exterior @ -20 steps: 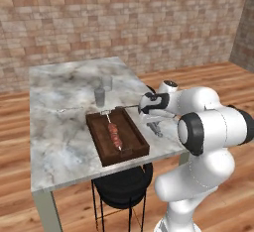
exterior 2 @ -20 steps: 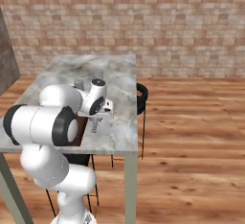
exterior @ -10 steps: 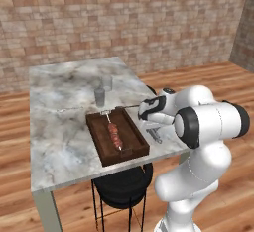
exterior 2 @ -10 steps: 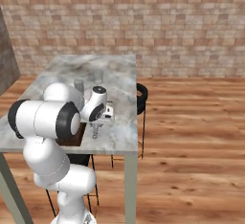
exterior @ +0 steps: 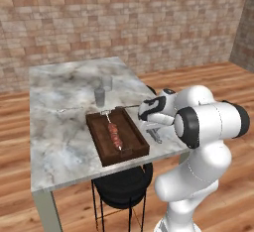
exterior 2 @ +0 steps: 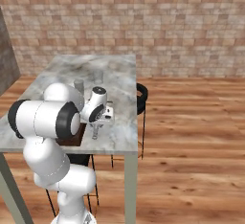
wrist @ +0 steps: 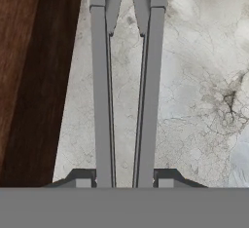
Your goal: Take the tongs from the drawer on the right and place them on the dining counter next to the tray containing the kebab skewer.
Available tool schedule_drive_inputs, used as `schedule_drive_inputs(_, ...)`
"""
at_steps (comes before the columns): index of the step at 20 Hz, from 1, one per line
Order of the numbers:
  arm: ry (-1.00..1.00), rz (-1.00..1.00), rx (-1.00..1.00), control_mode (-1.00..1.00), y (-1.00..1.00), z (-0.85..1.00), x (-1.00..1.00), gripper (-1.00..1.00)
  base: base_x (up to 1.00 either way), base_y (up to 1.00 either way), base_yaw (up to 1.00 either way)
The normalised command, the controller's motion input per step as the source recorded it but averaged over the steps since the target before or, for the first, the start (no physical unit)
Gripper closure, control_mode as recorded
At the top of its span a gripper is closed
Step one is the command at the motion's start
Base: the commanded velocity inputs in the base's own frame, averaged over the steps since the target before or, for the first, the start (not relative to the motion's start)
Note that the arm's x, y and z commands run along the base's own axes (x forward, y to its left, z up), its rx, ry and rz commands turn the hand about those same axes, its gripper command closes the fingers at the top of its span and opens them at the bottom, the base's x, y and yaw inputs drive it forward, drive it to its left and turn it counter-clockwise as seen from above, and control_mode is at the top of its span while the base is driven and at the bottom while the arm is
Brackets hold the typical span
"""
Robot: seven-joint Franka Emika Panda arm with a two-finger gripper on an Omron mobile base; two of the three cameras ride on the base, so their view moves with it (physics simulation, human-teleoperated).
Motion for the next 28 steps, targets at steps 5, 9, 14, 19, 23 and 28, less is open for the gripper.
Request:
schedule_drive_inputs(5,0.00,0.00,0.00,-1.00,0.00,0.00,0.02,-1.00,0.00,0.00,0.00)
schedule_drive_inputs(9,0.00,0.00,0.00,-1.00,0.00,0.00,0.00,-1.00,0.00,0.00,0.00)
schedule_drive_inputs(14,0.00,0.00,0.00,-1.00,0.01,0.00,0.00,-1.00,0.00,0.00,0.00)
schedule_drive_inputs(19,0.00,0.00,0.00,-1.00,0.01,0.14,-0.03,-1.00,0.00,0.00,0.00)
schedule_drive_inputs(23,-0.05,0.00,0.00,-1.00,0.00,0.59,-0.41,-1.00,0.00,0.00,0.00)
schedule_drive_inputs(28,-0.09,0.00,0.00,-1.00,0.00,0.70,-0.74,-1.00,0.00,0.00,0.00)
